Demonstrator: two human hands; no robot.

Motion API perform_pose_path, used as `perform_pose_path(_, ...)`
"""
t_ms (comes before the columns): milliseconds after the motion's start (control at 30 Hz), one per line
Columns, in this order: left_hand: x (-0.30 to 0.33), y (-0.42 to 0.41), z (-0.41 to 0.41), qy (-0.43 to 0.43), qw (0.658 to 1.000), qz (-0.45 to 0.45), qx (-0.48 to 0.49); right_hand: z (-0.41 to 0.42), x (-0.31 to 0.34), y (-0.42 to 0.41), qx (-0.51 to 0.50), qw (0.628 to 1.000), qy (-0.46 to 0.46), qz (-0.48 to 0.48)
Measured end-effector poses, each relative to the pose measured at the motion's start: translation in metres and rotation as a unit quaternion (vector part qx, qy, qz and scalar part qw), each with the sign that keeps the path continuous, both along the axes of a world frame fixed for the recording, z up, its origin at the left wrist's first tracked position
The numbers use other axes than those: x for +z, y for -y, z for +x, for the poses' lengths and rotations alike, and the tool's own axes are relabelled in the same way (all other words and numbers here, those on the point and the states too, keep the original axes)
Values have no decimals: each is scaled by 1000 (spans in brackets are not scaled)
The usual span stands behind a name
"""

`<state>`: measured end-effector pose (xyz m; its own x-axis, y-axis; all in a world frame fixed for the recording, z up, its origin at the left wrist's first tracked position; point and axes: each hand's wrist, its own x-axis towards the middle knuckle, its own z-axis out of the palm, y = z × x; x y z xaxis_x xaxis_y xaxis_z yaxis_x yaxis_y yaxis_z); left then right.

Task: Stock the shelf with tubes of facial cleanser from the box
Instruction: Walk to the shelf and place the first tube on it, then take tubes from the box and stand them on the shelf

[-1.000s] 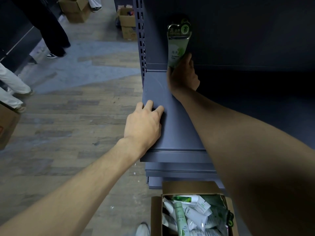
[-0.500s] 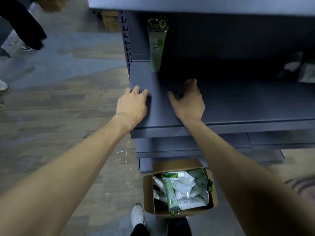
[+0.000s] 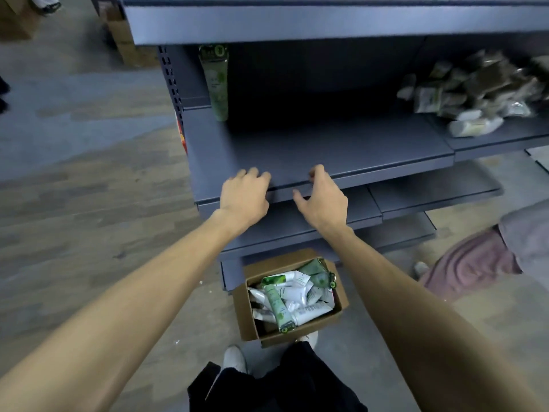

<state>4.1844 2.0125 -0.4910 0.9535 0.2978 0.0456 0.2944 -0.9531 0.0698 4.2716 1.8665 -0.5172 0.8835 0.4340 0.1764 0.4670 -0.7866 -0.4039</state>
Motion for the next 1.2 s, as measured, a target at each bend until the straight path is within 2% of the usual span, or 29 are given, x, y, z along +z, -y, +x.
perform_pose_path(100, -21, 8, -13, 13, 999, 9, -34, -14, -11, 18, -25, 1000, -13, -5)
perform_pose_path(333, -69, 42, -43, -107, 992, -40, -62, -50, -56, 62, -47, 993, -75, -72)
perform_pose_path(667, -113, 81, -37, -192, 978, -80, -22, -39, -100, 108, -23, 979, -168, -110)
perform_pose_path(900, -165, 125, -34, -278, 953, -117, 33, -19, -157, 152, 21, 947, -257, -190)
perform_pose_path(1200, -243, 152, -41, -340, 924, -144, 95, 1, -228, 170, 94, 918, -292, -252)
